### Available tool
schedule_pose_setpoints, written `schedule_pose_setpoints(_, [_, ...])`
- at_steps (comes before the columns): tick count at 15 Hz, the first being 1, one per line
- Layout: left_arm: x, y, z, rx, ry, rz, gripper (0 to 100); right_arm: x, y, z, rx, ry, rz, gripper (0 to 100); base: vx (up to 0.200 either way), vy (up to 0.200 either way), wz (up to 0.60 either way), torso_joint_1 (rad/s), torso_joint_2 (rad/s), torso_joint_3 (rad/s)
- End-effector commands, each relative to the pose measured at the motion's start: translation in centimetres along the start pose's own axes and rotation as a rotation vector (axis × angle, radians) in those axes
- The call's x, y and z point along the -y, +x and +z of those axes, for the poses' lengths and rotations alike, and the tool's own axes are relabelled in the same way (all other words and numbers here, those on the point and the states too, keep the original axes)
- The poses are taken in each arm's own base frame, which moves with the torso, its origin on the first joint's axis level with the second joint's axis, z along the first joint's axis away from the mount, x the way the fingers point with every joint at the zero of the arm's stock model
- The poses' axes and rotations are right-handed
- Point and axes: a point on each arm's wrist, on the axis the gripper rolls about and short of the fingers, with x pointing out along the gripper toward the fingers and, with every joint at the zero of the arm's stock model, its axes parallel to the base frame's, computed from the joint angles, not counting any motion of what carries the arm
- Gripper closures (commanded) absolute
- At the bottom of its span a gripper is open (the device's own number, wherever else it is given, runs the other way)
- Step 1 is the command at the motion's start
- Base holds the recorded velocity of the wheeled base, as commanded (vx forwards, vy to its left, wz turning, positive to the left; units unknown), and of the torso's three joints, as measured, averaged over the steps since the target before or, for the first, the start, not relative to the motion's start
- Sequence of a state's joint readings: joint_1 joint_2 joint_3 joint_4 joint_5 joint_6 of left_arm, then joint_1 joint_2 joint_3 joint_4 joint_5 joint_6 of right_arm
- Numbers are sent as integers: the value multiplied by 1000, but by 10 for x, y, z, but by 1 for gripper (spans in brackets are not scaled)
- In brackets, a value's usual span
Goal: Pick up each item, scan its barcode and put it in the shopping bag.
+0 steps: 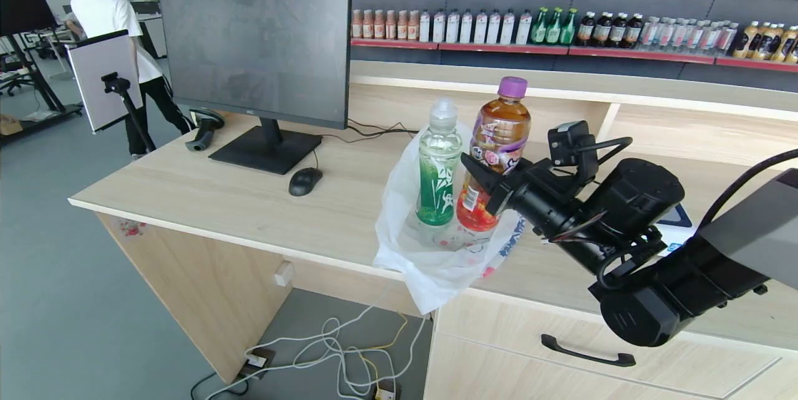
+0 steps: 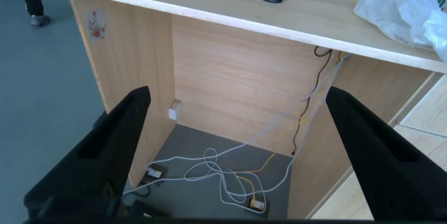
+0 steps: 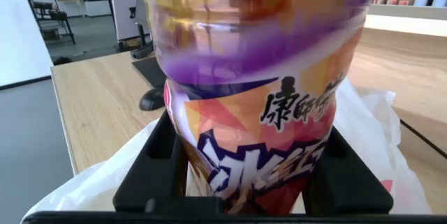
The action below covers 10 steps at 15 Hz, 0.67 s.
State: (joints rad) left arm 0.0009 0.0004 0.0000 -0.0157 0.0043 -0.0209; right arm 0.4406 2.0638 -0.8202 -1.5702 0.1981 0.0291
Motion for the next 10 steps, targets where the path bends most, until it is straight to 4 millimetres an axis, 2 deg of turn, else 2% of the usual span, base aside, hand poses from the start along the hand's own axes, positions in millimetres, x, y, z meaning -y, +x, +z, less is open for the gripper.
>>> schedule_pose_setpoints(1, [0, 0, 0, 0, -1, 1, 0, 10, 5, -19, -29, 1, -23, 100, 0, 0, 0, 0, 0, 0])
schedule_pose_setpoints(3, [0, 0, 0, 0, -1, 1, 0, 20, 5, -25, -39, -5, -46, 100, 0, 0, 0, 0, 0, 0])
schedule_pose_setpoints(10, [0, 0, 0, 2, -1, 1, 0, 25, 15, -52, -70, -2, -48, 100, 0, 0, 0, 0, 0, 0])
